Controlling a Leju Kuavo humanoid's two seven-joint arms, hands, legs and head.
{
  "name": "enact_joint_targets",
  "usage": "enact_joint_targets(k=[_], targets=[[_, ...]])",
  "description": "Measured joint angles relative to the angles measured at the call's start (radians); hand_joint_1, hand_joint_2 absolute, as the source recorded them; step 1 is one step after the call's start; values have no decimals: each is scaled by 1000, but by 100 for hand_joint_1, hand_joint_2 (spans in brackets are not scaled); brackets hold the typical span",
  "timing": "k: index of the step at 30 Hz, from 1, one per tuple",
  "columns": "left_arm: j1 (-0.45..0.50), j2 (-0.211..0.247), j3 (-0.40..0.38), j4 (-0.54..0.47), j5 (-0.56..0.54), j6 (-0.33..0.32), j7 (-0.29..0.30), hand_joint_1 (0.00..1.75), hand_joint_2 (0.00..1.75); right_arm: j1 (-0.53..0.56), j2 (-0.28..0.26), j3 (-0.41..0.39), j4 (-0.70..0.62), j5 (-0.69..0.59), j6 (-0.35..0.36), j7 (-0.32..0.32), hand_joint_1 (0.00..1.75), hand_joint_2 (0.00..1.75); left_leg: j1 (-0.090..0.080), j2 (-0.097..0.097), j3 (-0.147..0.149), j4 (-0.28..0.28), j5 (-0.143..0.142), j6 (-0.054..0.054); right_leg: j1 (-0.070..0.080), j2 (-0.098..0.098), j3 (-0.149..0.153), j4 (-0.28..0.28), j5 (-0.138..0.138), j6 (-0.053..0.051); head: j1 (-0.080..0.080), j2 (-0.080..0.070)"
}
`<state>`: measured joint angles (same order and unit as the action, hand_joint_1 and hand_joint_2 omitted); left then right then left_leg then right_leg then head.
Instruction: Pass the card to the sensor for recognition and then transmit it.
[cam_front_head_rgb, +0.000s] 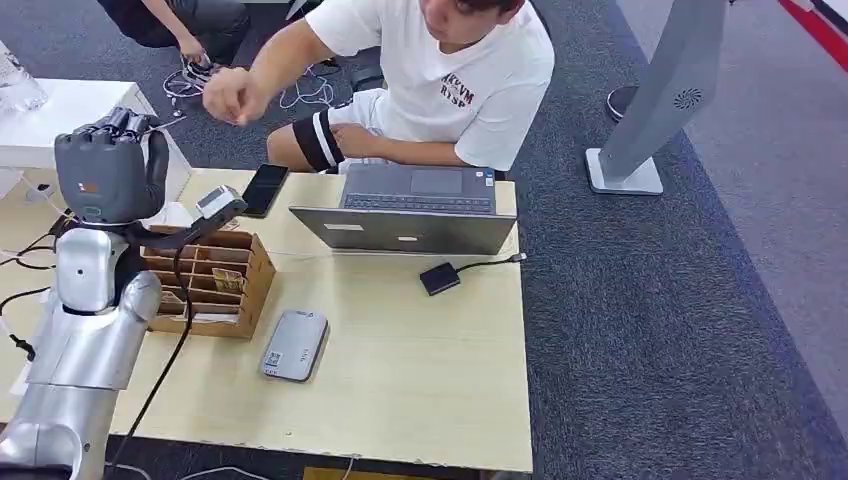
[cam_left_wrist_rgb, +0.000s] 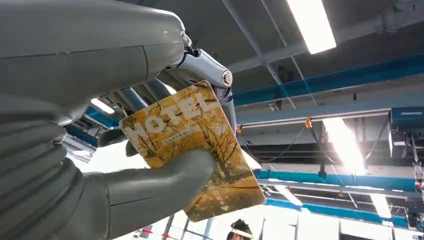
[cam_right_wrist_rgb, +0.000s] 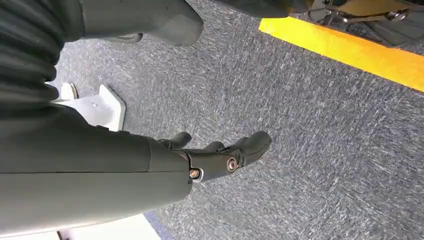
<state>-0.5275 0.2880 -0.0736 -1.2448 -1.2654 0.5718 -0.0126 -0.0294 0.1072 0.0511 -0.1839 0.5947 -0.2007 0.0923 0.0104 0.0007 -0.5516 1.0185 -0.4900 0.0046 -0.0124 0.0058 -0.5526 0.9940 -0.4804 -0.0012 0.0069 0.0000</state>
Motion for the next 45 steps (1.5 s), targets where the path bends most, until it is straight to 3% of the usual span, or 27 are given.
enact_joint_targets(k=[9, 16, 21, 33, 39, 45], targets=[[29, -3, -3, 3, 20, -3, -11, 175, 175, 0, 0, 1, 0, 9, -1, 1, 0, 175, 0, 0, 0, 0, 0, 0, 0, 0, 0, 0, 0, 0, 0, 0], [211, -34, -60, -125, 8, -14, -32, 175, 175, 1, 3, 0, 1, 13, -13, 17, 0, 175, 0, 0, 0, 0, -1, 0, 0, 0, 0, -1, 0, 0, 0, 0], [371, -56, -136, -194, -44, -26, -2, 175, 175, 3, 8, -1, 1, 13, -23, 19, 0, 175, 0, 1, -1, 0, -1, 0, 0, 1, -1, -1, -1, 0, 0, 0], [469, -65, -165, -224, -35, -61, 11, 175, 175, 5, 15, -2, 2, 14, -39, 41, 0, 175, 0, 0, -1, 0, 0, 0, 0, 0, -1, 0, 0, 0, 0, 0], [504, -66, -165, -213, 38, -177, 13, 175, 175, 6, 21, -3, 2, 19, -37, 43, 0, 175, 0, 0, -2, 0, 0, 0, 0, 0, -1, 0, 0, 0, 0, 0], [508, -65, -164, -168, 33, -257, 51, 175, 175, 7, 23, -4, 2, 35, -38, 40, 0, 175, 0, 0, -2, 0, 0, 0, 0, 0, -1, 0, 0, 0, 0, 0]])
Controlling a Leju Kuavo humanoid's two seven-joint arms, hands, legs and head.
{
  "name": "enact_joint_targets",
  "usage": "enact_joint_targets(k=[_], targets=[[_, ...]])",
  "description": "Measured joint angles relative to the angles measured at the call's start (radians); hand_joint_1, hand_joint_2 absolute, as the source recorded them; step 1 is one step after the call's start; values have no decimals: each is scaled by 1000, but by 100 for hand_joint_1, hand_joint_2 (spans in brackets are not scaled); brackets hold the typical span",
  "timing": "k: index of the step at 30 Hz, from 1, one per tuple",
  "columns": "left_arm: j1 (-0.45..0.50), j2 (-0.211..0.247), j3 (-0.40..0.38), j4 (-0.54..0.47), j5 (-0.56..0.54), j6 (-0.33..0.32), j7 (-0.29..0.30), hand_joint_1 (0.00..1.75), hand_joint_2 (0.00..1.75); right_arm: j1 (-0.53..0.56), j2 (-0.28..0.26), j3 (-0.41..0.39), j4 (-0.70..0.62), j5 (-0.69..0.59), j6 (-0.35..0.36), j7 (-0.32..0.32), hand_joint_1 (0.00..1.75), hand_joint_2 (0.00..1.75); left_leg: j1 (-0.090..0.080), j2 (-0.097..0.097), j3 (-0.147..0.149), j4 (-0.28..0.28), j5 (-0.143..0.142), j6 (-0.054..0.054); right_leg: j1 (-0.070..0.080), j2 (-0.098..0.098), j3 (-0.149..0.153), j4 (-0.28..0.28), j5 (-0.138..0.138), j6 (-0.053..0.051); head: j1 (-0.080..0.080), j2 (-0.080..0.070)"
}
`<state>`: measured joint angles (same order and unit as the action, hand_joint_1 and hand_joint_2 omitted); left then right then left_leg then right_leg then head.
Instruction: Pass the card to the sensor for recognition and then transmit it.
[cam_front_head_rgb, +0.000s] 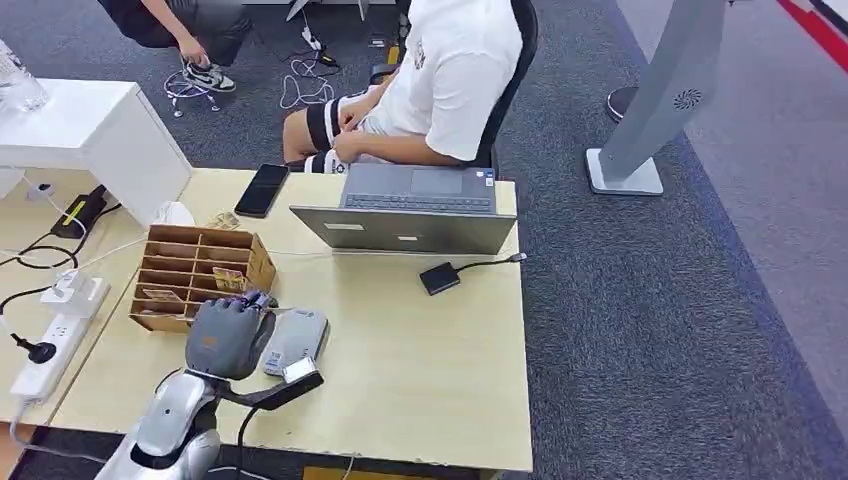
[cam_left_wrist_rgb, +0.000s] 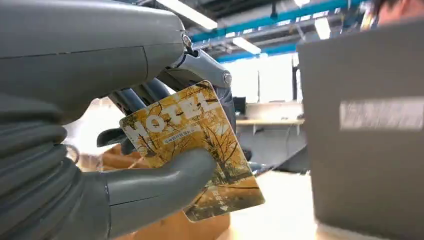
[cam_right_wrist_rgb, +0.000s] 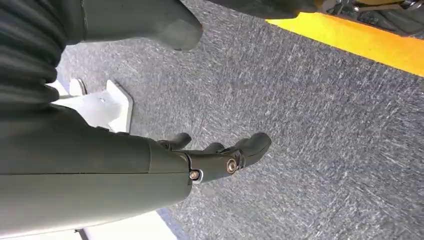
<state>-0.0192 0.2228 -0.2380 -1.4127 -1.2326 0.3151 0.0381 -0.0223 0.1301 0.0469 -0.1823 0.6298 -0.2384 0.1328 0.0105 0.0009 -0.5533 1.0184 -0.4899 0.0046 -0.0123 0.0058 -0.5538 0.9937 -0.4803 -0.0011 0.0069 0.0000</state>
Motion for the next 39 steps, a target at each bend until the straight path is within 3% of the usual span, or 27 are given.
enact_joint_targets(k=[10, 26, 39], targets=[[0, 0, 0, 55, -49, -53, 35, 175, 175, 0, 2, 0, 0, 2, 2, -7, 0, 175, 0, 0, 0, 0, 0, 0, 0, 0, 0, 0, 0, 0, 0, 0], [-2, -37, -8, 120, -87, -56, 46, 175, 175, 0, 5, 0, 0, 18, 8, -49, 0, 175, 0, 0, 0, 0, 0, 0, 0, 0, 0, 0, 0, 0, 0, 0], [-30, -64, -36, 152, -92, -67, 50, 175, 175, -3, 10, -2, 0, 21, 14, -39, 0, 175, 0, 0, 0, 0, 0, 0, 0, 0, 0, 0, 0, 0, 0, 0]])
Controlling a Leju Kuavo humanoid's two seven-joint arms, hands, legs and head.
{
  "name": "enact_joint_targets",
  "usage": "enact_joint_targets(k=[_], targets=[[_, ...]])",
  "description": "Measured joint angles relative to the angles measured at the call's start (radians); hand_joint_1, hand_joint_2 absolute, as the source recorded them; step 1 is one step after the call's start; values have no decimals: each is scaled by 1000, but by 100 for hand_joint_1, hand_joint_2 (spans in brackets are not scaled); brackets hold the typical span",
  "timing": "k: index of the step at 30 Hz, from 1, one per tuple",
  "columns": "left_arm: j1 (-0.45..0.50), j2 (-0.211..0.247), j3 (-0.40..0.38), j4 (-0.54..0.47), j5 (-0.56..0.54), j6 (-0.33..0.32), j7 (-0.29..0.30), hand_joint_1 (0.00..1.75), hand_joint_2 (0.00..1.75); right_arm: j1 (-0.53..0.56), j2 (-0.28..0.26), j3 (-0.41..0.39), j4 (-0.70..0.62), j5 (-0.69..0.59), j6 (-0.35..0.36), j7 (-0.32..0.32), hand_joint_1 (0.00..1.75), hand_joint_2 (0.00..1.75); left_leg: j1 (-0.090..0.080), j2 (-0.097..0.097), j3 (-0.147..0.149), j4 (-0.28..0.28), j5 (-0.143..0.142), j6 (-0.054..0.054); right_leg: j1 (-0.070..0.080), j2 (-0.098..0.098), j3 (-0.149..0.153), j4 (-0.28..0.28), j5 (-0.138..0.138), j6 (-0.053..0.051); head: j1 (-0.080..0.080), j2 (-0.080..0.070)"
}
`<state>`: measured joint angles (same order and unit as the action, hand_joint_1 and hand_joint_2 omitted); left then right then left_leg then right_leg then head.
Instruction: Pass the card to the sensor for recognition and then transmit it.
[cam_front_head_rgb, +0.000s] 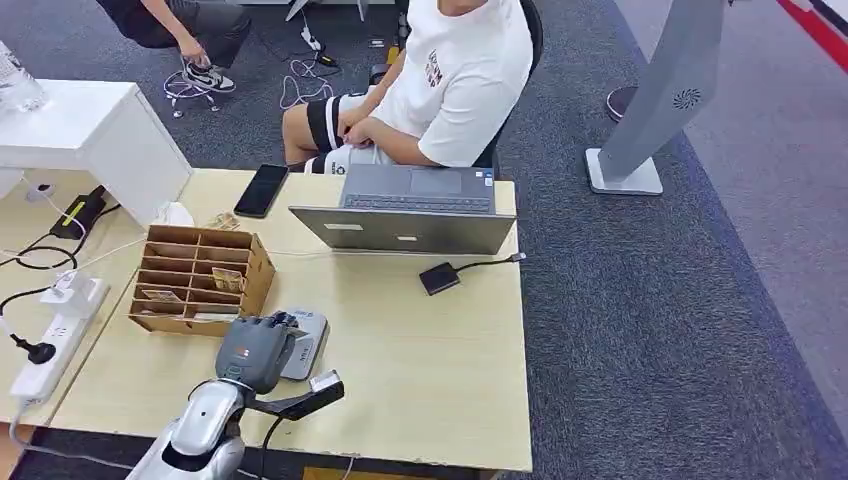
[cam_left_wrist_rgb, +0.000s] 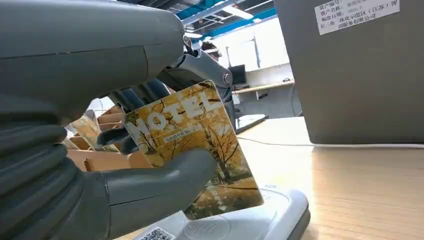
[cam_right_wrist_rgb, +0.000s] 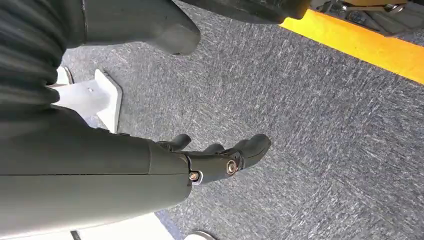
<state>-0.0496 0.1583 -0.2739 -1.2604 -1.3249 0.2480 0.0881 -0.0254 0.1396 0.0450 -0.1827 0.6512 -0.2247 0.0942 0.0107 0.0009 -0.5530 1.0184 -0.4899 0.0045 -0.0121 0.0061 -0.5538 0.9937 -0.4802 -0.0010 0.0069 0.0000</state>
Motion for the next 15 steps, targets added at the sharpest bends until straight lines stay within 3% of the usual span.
enact_joint_targets(k=[15], targets=[[-18, -2, 0, 32, 16, -28, 18, 175, 175, 0, 0, -2, 0, 0, 1, 0, 0, 175, 0, 0, 0, 0, 0, 0, 0, 0, 1, 0, 0, 0, 0, 0]])
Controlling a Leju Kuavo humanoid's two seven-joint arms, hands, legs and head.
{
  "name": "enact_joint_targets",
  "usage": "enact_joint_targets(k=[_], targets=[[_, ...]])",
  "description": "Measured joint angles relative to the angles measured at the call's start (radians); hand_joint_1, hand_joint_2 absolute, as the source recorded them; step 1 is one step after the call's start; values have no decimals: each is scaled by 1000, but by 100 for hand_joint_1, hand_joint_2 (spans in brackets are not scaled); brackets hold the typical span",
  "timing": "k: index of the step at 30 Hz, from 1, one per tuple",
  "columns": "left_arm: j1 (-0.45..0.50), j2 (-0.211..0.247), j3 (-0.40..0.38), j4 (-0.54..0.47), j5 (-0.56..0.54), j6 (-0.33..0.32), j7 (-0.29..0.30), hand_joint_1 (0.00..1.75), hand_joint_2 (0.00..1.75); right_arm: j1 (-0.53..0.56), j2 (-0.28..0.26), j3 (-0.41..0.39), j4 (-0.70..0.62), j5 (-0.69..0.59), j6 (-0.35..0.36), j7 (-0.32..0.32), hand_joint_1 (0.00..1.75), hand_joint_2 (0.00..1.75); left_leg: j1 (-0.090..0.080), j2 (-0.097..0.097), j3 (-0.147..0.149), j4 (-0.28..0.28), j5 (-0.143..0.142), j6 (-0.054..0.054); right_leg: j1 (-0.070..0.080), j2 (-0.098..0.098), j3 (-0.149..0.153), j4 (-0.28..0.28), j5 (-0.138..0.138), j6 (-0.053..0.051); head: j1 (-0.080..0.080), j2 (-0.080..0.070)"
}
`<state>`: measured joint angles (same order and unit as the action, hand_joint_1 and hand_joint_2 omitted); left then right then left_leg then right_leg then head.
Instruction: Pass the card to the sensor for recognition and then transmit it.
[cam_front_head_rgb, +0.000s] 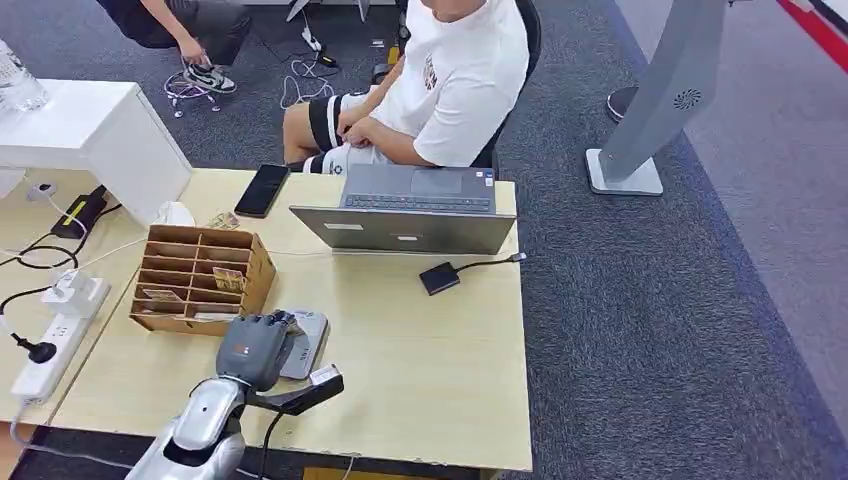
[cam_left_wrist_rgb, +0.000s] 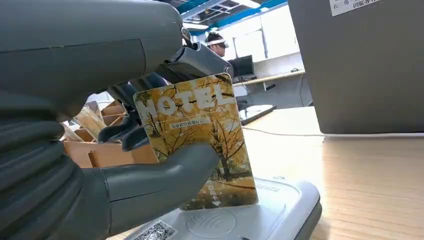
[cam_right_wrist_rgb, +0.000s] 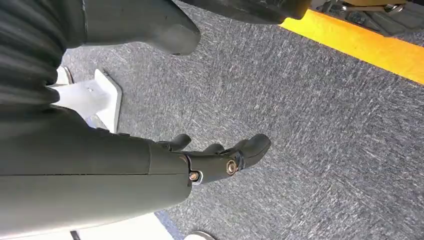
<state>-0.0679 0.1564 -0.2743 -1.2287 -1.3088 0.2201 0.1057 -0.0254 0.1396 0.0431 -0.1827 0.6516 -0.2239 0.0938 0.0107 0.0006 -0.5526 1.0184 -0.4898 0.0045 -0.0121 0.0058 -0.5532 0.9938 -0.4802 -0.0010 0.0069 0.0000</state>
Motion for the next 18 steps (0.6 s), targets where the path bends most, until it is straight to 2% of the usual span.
enact_joint_targets(k=[8, 18], targets=[[-12, 4, 0, 11, -11, -39, 31, 175, 175, 0, 0, 0, 0, 12, 0, -2, 0, 175, 0, 0, 1, 0, 0, 0, 0, 0, 1, 0, 0, 0, 0, 0], [-22, 14, 0, -12, -35, 40, 29, 175, 175, 0, 0, -1, 0, 14, 0, 0, 0, 175, 0, 0, 0, 0, 1, 0, 0, 0, -1, 0, 1, 0, 0, 0]])
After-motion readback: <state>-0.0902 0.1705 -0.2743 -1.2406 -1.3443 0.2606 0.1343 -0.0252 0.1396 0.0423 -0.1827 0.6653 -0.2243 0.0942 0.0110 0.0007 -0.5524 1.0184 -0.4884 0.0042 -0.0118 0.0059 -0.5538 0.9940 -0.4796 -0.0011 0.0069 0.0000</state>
